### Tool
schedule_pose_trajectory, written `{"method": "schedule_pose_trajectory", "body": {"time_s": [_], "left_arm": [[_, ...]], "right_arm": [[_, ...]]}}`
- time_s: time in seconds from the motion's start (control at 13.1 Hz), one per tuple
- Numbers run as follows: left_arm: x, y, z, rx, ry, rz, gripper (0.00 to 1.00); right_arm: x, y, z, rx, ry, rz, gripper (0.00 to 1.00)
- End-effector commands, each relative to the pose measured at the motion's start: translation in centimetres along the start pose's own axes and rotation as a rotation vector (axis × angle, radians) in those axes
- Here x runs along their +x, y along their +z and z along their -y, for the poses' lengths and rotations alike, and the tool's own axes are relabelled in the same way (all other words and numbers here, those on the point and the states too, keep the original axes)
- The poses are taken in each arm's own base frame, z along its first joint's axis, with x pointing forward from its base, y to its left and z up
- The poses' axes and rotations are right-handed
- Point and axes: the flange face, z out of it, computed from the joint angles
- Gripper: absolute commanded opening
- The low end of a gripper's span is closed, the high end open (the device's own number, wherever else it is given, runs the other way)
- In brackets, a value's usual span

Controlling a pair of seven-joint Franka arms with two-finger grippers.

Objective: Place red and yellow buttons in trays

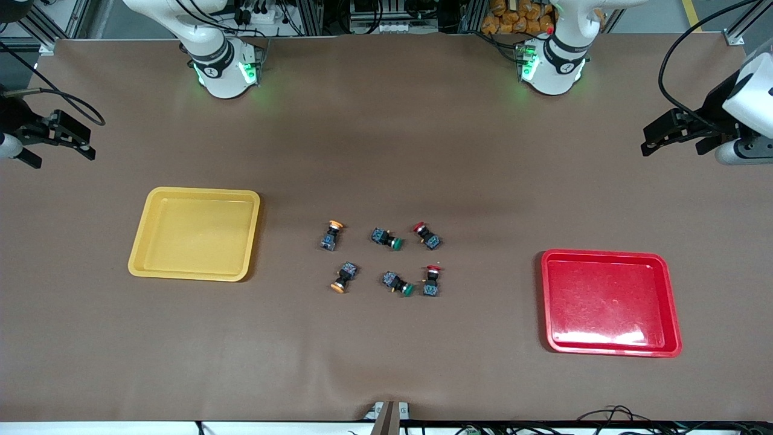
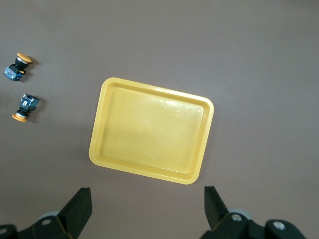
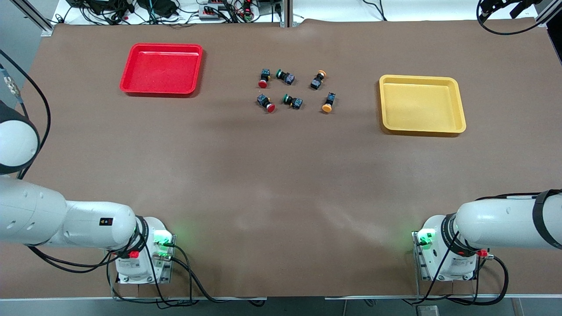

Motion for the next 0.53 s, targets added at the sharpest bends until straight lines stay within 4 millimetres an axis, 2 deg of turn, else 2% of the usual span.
{"method": "schedule_pose_trajectory", "body": {"time_s": [0.0,0.46], "left_arm": [[0.04,-0.15,0.17,0.003,0.002,0.003,1.0],[0.2,-0.41,0.17,0.003,0.002,-0.005,1.0]], "right_arm": [[-0.55,-0.52,0.11,0.003,-0.001,-0.011,1.0],[-0.44,-0.36,0.25,0.004,-0.004,-0.008,1.0]]}}
